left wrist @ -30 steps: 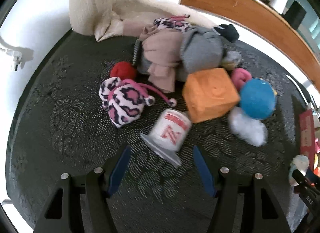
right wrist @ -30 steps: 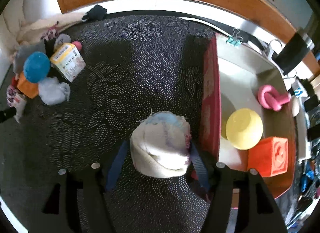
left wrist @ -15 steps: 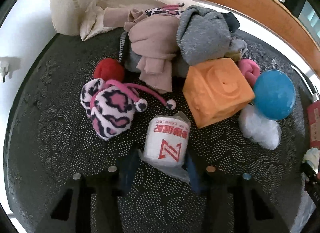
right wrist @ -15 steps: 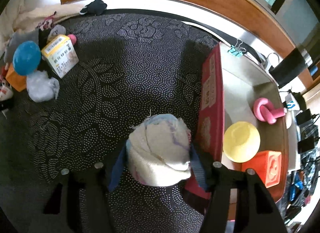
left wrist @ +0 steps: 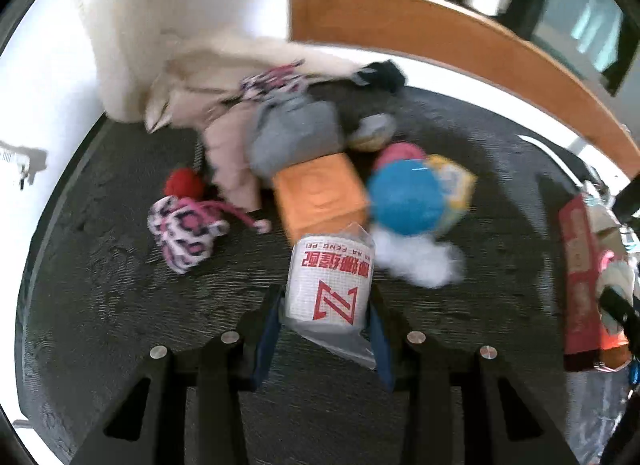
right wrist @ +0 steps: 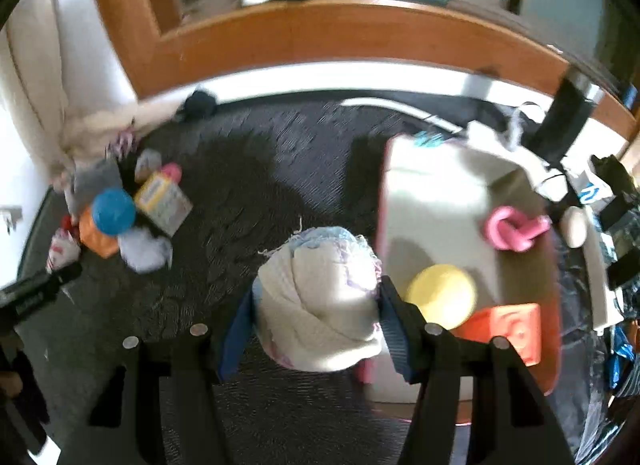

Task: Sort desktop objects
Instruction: 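Release plush ball into tray with right gripper while left drops white cup in, then lift both grippers out of the tray and move back toward the pile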

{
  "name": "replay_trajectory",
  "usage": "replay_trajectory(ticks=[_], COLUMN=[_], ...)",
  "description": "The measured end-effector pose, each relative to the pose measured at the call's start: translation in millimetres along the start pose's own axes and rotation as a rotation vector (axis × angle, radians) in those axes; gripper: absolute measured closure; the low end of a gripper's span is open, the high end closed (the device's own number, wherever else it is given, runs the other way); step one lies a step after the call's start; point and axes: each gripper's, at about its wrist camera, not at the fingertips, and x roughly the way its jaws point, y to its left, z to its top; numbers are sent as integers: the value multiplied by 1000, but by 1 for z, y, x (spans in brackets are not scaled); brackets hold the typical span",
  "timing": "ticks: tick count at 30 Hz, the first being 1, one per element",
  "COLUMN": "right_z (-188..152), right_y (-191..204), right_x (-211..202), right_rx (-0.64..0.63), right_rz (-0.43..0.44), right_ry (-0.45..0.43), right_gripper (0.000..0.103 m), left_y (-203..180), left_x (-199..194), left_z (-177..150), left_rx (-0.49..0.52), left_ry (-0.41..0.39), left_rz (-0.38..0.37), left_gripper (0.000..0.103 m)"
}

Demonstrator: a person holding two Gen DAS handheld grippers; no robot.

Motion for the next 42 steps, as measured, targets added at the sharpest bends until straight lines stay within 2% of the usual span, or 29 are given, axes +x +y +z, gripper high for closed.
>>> replay_trajectory(ticks=[4,8,19,26,30,42], right_z=[7,14,20,29,34,32], right_y=[-39,-77,-130,-149,-156,-154], right_x=[-27,-36,-57,-65,-63,-55], right_rx=[68,118,160,168,176,182], right_rz=[-32,-66,-57,-41,-17,1], right_ry=[-59,-85,-140,-170,-164,-140], right_gripper=[40,40,40,39,35,32], left_y=[-44,-90,-223,-279,-293,-279], left_x=[-19,-30,-70,-70,-62,-54], left_z=[3,-1,-22,-31,-34,-28], left_rx=[49,118,306,397,402,339], left_ry=[-19,-32,-42,-24,9,17], left_rz=[-53,-115,-283,-353,-383,-337], left_gripper=[61,61,61,60,33,33])
